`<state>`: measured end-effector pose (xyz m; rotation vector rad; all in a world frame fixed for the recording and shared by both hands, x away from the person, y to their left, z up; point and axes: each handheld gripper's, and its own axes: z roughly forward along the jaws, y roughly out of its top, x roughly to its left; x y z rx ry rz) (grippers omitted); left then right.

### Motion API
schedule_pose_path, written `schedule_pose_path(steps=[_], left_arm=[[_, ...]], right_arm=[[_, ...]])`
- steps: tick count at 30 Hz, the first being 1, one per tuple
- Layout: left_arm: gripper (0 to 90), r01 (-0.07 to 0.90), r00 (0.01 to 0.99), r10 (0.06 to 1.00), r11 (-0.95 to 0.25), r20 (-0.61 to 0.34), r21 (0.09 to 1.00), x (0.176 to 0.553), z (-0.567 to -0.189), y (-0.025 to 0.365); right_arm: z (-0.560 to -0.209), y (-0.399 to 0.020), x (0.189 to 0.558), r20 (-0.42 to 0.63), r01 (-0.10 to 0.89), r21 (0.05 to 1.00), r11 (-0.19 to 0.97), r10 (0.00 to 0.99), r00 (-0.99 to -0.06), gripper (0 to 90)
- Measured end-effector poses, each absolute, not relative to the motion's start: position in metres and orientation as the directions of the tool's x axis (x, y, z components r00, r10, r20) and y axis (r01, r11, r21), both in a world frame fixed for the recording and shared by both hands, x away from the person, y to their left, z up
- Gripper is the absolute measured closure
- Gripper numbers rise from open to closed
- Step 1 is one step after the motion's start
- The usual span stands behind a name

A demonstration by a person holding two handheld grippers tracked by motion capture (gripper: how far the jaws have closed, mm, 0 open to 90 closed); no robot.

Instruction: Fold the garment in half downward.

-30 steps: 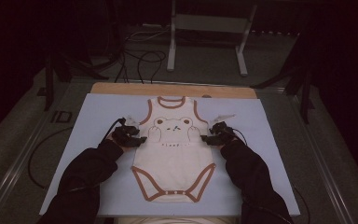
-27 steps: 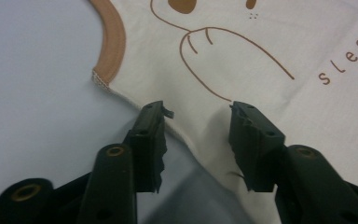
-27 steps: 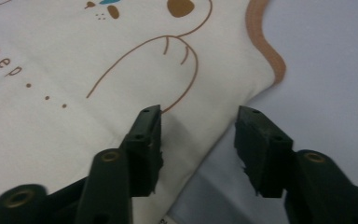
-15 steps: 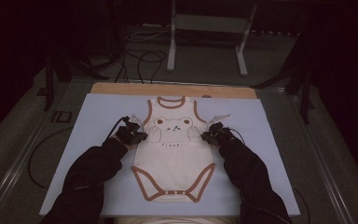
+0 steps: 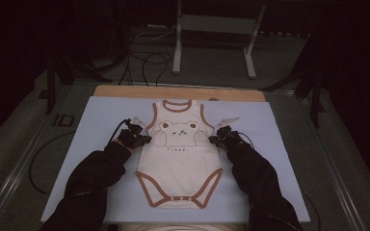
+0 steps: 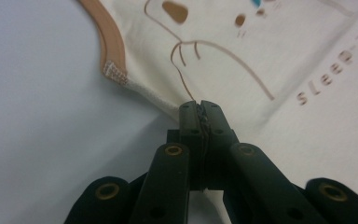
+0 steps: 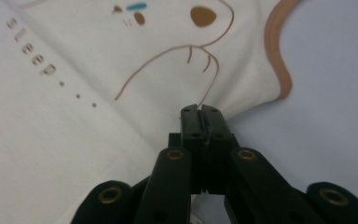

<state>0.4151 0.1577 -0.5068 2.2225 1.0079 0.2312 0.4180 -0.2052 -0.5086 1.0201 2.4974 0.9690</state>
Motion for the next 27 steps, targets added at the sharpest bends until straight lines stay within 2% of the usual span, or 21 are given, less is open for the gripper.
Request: schedule_pose_path(steps=[8, 27], left_arm=[[89.9, 0.565, 0.707, 0.702, -0.485, -0.088, 0.667, 0.411, -0.497, 0.161], [89.9, 0.546, 0.742, 0.662, -0.505, -0.106, 0.668, 0.394, -0.479, 0.168]], right_arm=[[-0.496, -0.207, 0.414, -0.021, 0.494, 0.684, 0.537, 0.691, -0.723, 89.9], [-0.476, -0.210, 0.393, -0.029, 0.448, 0.712, 0.541, 0.661, -0.750, 89.9]])
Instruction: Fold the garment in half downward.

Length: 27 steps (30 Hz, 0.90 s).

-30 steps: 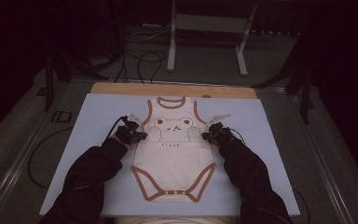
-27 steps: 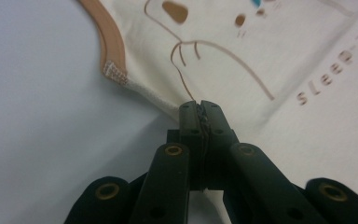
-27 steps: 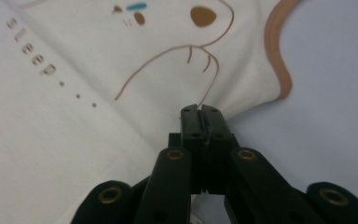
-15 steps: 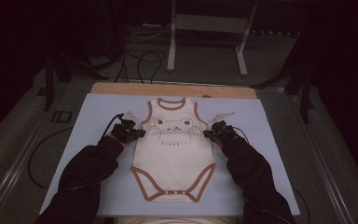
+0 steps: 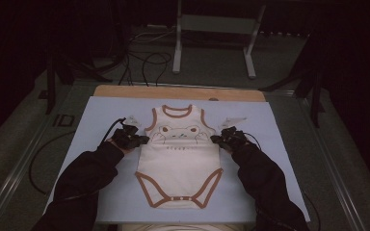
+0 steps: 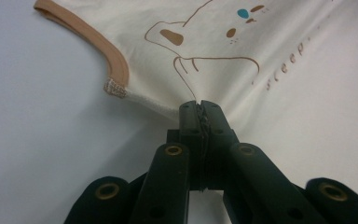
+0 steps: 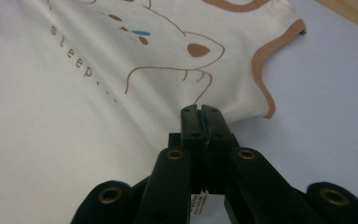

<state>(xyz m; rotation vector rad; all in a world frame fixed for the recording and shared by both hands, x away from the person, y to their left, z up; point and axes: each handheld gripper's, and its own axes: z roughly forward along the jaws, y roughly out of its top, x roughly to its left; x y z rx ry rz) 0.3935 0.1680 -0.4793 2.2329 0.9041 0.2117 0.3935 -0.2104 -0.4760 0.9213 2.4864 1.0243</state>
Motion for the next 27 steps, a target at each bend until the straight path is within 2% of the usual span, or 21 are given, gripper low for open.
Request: schedule_pose_path(steps=[13, 27], left_arm=[[89.8, 0.503, 0.779, 0.621, -0.533, -0.090, 0.680, 0.372, -0.466, 0.171], [89.8, 0.484, 0.809, 0.578, -0.555, -0.105, 0.676, 0.343, -0.467, 0.172]], right_arm=[[-0.460, -0.213, 0.364, -0.050, 0.399, 0.731, 0.553, 0.627, -0.777, 89.8], [-0.461, -0.216, 0.334, -0.046, 0.383, 0.728, 0.569, 0.598, -0.800, 89.8]])
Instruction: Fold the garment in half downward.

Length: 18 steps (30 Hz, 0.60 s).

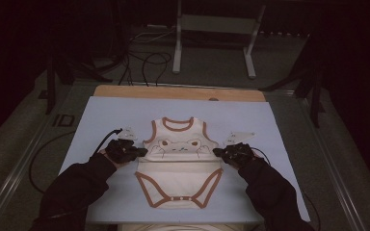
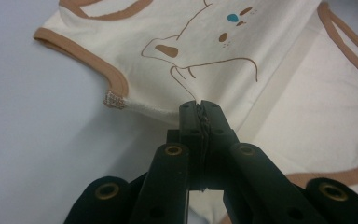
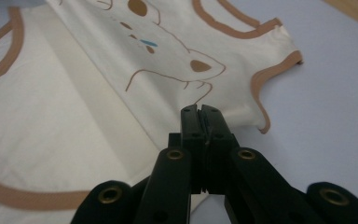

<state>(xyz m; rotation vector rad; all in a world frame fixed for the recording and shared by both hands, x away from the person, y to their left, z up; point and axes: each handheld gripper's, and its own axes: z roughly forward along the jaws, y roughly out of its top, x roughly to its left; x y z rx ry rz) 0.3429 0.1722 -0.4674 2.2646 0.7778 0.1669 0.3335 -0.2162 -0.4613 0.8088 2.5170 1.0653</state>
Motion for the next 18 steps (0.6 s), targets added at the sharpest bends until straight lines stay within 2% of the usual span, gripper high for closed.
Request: schedule_pose_path(steps=[18], left_arm=[[89.8, 0.462, 0.836, 0.539, -0.586, -0.106, 0.665, 0.302, -0.475, 0.177]], right_arm=[[-0.468, -0.218, 0.294, -0.025, 0.380, 0.725, 0.575, 0.574, -0.819, 89.8]])
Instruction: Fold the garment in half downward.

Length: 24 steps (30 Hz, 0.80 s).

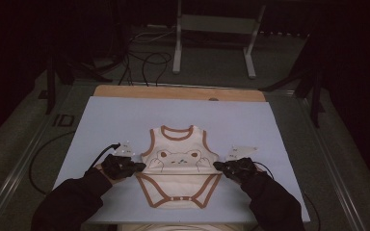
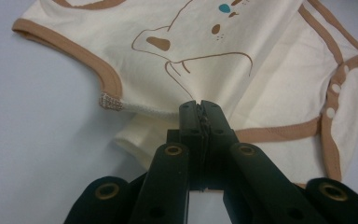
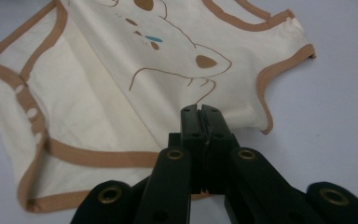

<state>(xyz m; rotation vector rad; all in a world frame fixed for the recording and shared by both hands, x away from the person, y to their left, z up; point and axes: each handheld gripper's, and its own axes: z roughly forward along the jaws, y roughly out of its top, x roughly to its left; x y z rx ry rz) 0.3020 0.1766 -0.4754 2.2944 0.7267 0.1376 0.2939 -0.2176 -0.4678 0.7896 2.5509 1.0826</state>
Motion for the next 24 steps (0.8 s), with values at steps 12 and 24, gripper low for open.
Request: schedule_pose_path(steps=[12, 24], left_arm=[[89.7, 0.465, 0.845, 0.520, -0.594, -0.127, 0.656, 0.287, -0.485, 0.175], [89.6, 0.476, 0.847, 0.511, -0.604, -0.147, 0.640, 0.276, -0.498, 0.174]], right_arm=[[-0.481, -0.221, 0.279, -0.006, 0.403, 0.705, 0.584, 0.573, -0.819, 89.7], [-0.491, -0.219, 0.269, -0.018, 0.403, 0.678, 0.615, 0.562, -0.827, 89.7]])
